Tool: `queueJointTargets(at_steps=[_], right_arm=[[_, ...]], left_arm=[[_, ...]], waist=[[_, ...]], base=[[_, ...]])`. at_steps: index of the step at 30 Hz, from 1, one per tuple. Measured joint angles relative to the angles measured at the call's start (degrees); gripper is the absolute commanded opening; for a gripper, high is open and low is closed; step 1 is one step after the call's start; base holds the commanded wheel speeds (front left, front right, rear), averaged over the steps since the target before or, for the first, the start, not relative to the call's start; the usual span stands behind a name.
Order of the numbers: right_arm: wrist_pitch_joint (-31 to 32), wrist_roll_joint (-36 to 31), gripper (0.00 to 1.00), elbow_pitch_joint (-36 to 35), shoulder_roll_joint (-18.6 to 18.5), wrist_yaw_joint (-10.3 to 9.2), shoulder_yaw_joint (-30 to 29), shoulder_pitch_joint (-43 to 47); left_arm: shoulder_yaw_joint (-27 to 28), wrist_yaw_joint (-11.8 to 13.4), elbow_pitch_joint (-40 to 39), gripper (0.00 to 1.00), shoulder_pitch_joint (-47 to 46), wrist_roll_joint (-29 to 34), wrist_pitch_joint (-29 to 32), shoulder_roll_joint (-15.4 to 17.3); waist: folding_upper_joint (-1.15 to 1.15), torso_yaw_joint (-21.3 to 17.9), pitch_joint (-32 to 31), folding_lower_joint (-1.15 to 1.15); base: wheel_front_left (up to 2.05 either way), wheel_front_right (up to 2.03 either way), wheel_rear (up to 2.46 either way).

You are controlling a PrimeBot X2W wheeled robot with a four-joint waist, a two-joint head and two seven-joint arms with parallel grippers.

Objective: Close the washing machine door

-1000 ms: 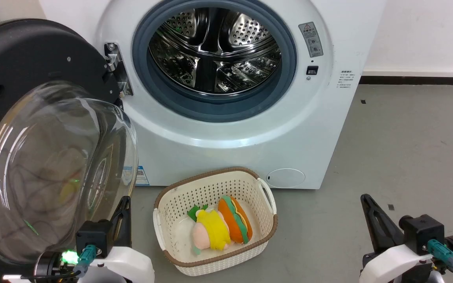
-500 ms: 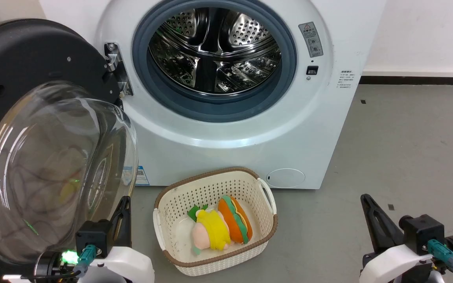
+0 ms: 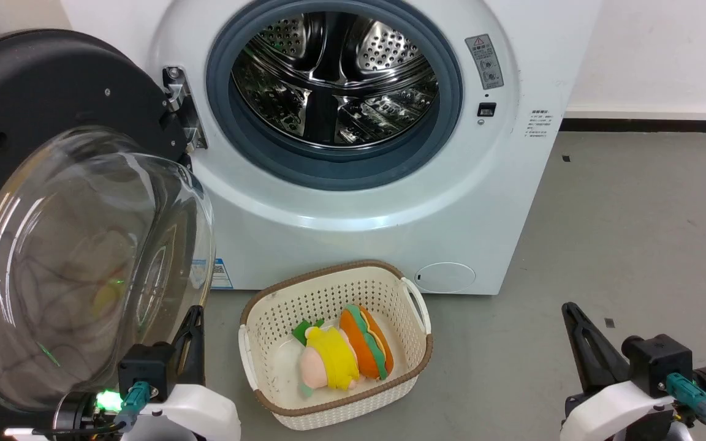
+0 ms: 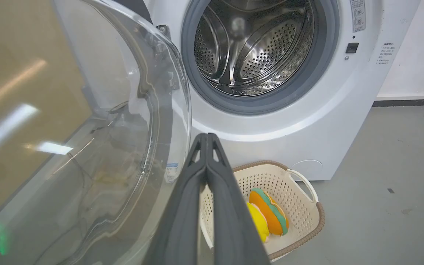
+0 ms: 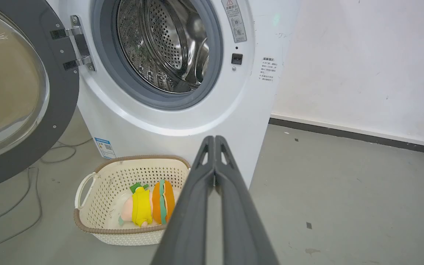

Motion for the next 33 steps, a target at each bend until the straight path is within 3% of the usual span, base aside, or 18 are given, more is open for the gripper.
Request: queueJointTargets(at_steps=[30, 31, 33], right_arm=[[0.0, 0.0, 0.0, 0.0, 0.0, 0.0, -0.01, 0.0], [0.0, 0.03, 1.0, 0.01, 0.0, 0.0, -0.01, 0.01], [0.0, 0.03, 1.0, 0.04, 0.0, 0.0, -0.02, 0.01]], left_arm=[[0.0, 0.0, 0.0, 0.0, -0.01, 0.0, 0.0, 0.0], [0.0, 0.02, 0.01, 1.0, 0.01, -0.01, 0.0, 0.0], [-0.02, 0.08, 0.05, 1.0, 0.04, -0.01, 0.0, 0.0]], waist=[[0.0, 0.0, 0.0, 0.0], [0.0, 0.0, 0.0, 0.0], [0.0, 0.0, 0.0, 0.0]], base=[[0.0, 0.0, 0.0], [0.0, 0.0, 0.0], [0.0, 0.0, 0.0]])
